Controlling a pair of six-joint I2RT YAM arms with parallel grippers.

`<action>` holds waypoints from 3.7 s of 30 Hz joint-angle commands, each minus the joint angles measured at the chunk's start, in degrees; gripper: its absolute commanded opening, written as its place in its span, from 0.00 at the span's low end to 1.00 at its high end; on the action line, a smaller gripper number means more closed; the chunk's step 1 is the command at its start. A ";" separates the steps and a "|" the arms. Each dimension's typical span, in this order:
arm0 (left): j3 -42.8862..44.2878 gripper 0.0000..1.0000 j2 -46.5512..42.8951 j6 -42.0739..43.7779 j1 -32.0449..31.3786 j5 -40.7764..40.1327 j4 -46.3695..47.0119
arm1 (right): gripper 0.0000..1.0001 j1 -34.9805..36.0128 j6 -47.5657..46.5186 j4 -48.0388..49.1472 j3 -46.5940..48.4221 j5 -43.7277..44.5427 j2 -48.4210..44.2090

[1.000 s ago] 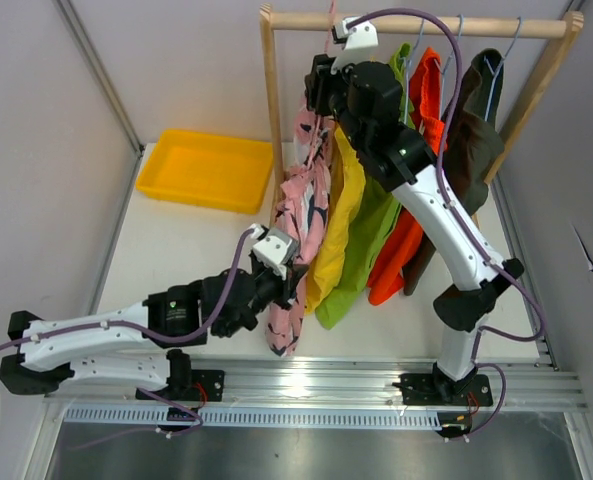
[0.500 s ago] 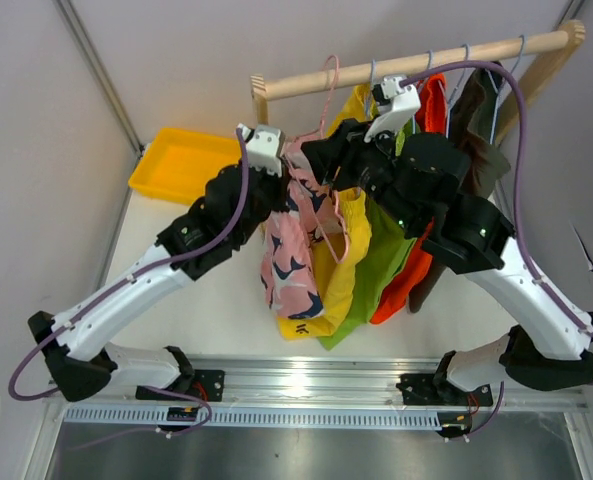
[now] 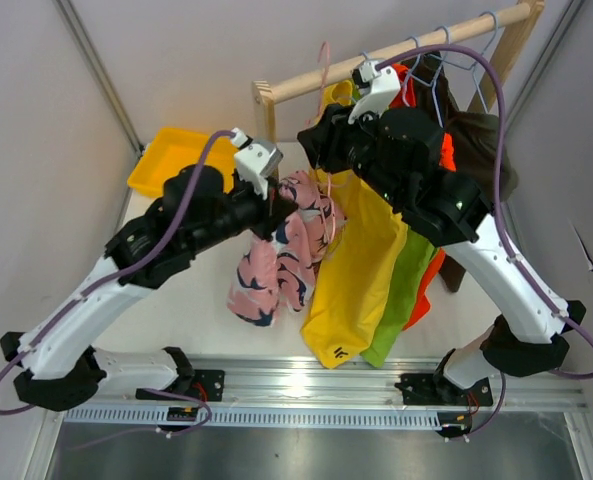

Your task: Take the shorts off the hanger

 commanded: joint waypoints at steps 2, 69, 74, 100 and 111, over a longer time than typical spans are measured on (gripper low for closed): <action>4.23 0.00 -8.87 -0.16 -5.73 11.50 -6.87 | 0.00 -5.29 -1.67 0.84 3.72 -5.55 1.91; 40.37 0.71 53.50 -1.73 48.56 -9.09 29.96 | 0.99 -9.70 -6.33 10.95 -34.35 -33.52 -21.73; 40.72 0.99 55.80 -9.21 50.06 -5.30 15.88 | 0.99 -9.52 -7.56 5.07 -23.54 -30.79 -21.46; -11.58 0.99 -3.94 -9.30 45.76 6.48 18.78 | 0.86 -18.22 -10.28 -0.57 -10.69 -13.47 -12.77; -23.27 0.99 -14.52 -8.16 45.49 8.94 18.34 | 0.63 -20.60 -8.70 2.51 -13.85 -15.05 -9.16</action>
